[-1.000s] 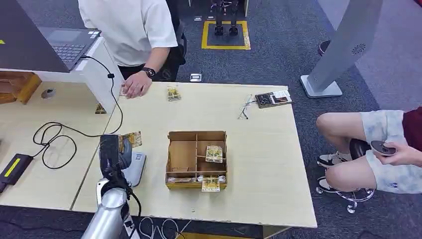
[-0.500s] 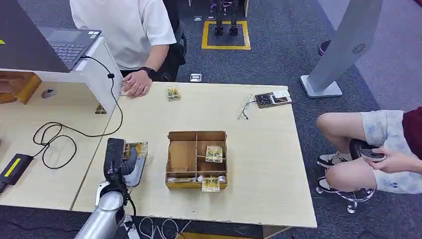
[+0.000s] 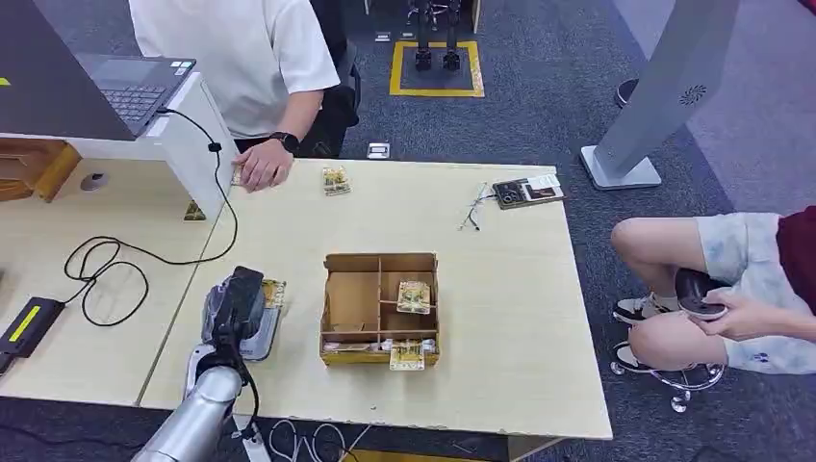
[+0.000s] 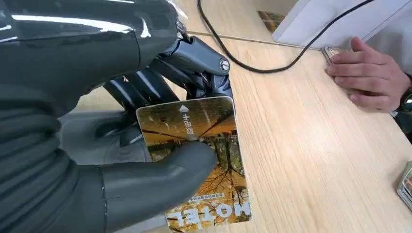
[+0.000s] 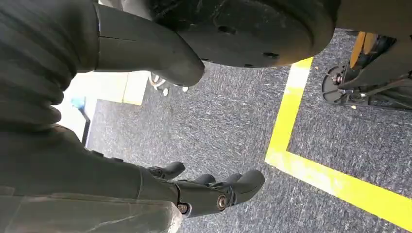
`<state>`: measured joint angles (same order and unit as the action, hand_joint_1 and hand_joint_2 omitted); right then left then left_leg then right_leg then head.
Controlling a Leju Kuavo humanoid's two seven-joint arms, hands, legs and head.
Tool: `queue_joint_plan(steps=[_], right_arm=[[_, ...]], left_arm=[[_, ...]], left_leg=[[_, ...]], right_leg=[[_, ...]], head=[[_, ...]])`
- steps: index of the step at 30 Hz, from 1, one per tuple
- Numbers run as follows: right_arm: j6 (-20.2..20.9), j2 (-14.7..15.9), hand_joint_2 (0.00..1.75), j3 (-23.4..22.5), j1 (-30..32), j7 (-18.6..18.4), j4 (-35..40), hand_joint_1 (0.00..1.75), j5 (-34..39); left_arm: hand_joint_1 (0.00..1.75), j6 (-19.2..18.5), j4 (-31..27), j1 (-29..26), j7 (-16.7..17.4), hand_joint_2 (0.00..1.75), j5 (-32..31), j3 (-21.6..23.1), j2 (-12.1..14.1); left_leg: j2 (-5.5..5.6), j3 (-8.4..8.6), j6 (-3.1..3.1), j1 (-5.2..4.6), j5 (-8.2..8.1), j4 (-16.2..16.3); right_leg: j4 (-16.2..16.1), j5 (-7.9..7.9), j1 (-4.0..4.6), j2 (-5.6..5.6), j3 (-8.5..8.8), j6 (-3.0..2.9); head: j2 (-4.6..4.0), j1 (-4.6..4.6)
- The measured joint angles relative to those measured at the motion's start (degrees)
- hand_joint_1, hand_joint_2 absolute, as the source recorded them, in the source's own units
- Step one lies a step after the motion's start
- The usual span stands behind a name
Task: Pass the card to the sensor for recognition and then transmit it.
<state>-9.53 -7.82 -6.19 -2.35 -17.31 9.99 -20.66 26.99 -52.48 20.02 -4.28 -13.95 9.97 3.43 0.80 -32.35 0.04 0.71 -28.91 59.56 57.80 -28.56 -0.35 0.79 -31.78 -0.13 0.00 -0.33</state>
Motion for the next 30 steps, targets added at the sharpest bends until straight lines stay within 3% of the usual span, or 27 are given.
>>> queue_joint_plan(steps=[10, 24, 30], right_arm=[[0.0, -0.1, 1.75, -0.5, 0.0, 0.0, 0.0, 0.00, -0.7], [-0.1, -0.3, 1.75, -1.0, 0.0, -0.2, 0.0, 0.00, -1.8], [-0.3, -0.4, 1.75, -1.0, 0.0, -0.5, 0.0, 0.00, -2.6]], left_arm=[[1.75, 1.1, 5.7, 3.3, 0.0, 1.75, -1.7, 0.0, 0.0], [1.75, 11.3, 14.4, 6.5, 1.6, 1.75, -9.9, -1.0, 0.9], [1.75, 11.4, 14.7, 5.8, -2.0, 1.75, -18.8, -8.8, 0.2]], left_leg=[[0.01, 0.05, -0.15, 0.00, 0.10, 0.0], [0.01, 0.06, -0.23, 0.01, 0.16, 0.0], [0.00, 0.04, -0.24, 0.01, 0.16, 0.0]], right_leg=[[0.1, 0.05, 0.00, 0.00, 0.00, -0.08], [0.2, 0.07, 0.00, 0.01, -0.03, -0.12], [0.2, 0.06, 0.00, 0.02, -0.05, -0.12]], head=[[0.00, 0.00], [0.00, 0.00], [0.00, 0.00]])
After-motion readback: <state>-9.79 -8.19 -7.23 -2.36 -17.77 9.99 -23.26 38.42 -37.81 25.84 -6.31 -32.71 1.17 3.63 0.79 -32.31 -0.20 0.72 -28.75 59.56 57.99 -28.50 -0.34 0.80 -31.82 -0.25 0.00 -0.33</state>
